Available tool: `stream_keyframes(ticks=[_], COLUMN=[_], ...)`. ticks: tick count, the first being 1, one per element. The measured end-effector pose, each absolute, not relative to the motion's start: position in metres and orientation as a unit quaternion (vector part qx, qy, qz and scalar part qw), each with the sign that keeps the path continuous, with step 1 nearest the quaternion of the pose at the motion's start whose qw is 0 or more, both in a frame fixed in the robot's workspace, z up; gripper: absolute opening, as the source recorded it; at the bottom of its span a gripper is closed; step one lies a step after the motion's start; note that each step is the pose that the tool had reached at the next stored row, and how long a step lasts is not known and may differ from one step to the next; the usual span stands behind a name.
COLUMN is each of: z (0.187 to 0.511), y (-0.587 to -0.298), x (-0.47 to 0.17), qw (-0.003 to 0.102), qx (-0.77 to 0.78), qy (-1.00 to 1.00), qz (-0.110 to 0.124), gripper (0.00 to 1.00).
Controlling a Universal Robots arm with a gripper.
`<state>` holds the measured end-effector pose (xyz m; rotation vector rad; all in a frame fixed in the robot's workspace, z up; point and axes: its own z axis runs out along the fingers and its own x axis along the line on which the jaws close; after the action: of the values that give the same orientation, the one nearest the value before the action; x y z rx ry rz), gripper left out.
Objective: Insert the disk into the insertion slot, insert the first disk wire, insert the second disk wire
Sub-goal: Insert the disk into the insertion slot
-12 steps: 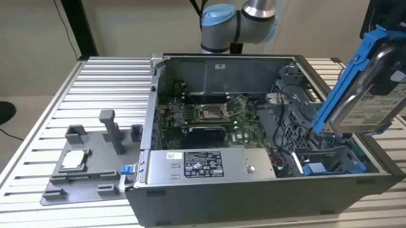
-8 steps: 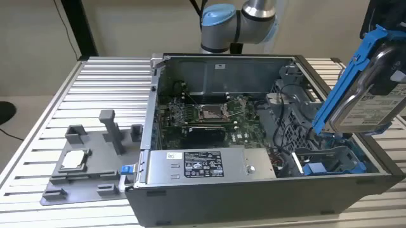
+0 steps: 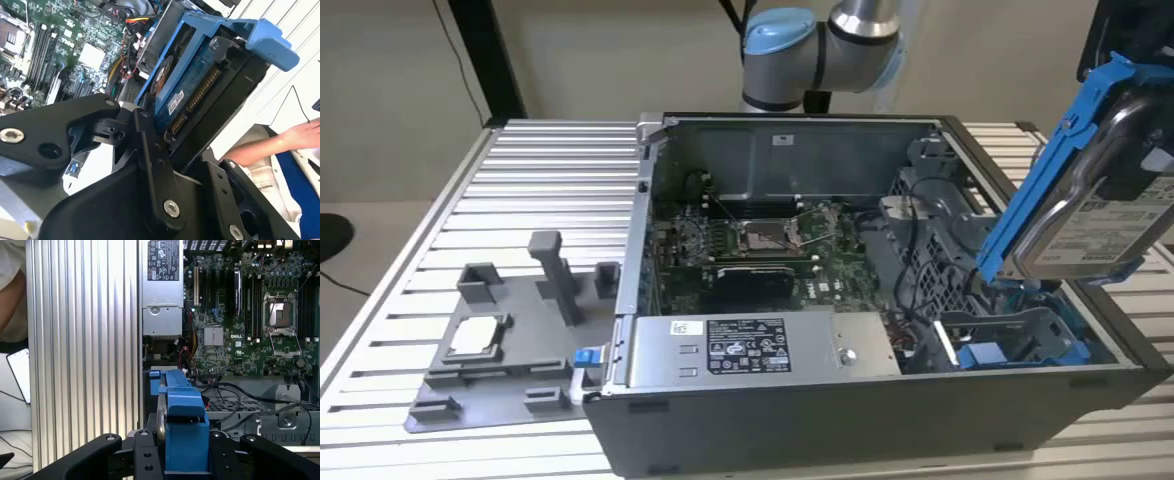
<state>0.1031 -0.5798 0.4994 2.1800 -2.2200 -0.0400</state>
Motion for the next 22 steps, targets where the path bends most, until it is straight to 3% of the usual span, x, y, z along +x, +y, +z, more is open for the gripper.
stream_keyframes(ticks=[4, 9, 22], z=[0.499, 0.498, 0.487], y=[-0.580, -0.583, -0.594], x=[0.103, 0.103, 0.110], qw=[0.011, -0.012, -0.013], qx=[0.701, 0.701, 0.701], qy=[-0.713, -0.712, -0.712], qz=[-0.017, -0.040, -0.041], gripper=[0.00, 0.00, 0.00])
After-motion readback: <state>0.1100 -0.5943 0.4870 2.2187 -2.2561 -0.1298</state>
